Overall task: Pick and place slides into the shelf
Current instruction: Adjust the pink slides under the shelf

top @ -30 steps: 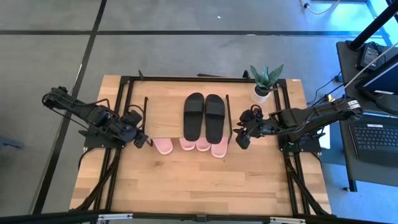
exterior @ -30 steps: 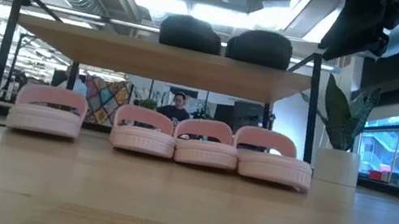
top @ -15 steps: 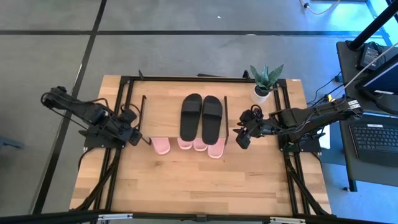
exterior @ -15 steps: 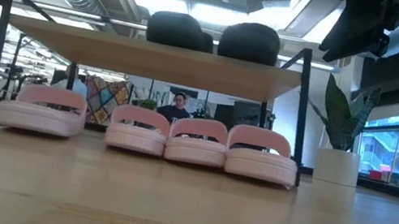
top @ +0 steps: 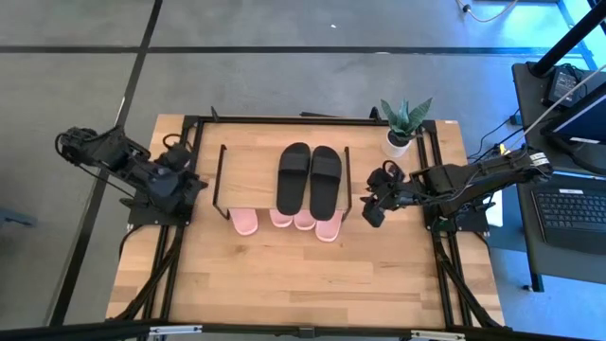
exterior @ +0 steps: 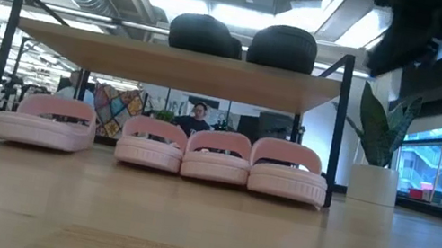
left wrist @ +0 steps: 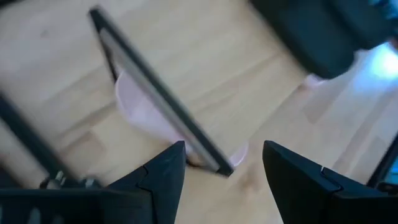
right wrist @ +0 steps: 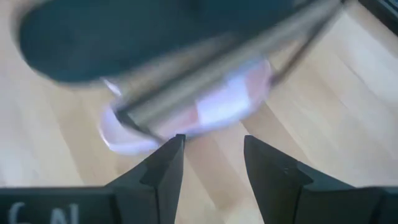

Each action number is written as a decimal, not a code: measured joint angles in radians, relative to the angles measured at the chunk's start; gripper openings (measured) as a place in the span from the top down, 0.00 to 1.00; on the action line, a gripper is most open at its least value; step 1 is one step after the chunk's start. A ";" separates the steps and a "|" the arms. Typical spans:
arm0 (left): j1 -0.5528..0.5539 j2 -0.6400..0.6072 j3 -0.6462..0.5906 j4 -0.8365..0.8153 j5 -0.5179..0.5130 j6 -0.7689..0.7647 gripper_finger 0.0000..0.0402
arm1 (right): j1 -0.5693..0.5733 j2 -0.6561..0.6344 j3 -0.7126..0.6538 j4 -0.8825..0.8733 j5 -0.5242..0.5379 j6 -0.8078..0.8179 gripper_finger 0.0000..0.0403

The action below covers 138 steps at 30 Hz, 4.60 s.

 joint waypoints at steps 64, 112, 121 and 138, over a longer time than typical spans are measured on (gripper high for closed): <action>-0.394 -0.786 -1.191 1.693 0.235 1.016 0.49 | 0.262 -0.039 -0.017 0.466 0.109 -0.490 0.58; -0.403 -0.786 -1.191 1.577 0.190 1.016 0.49 | 0.293 0.911 0.439 -0.014 0.212 -0.312 0.58; -0.403 -0.786 -1.191 1.577 0.189 1.015 0.49 | 0.259 0.911 0.439 -0.015 0.266 -0.287 0.58; -0.403 -0.786 -1.191 1.568 0.187 0.990 0.49 | 0.273 0.908 0.469 0.006 0.215 -0.289 0.58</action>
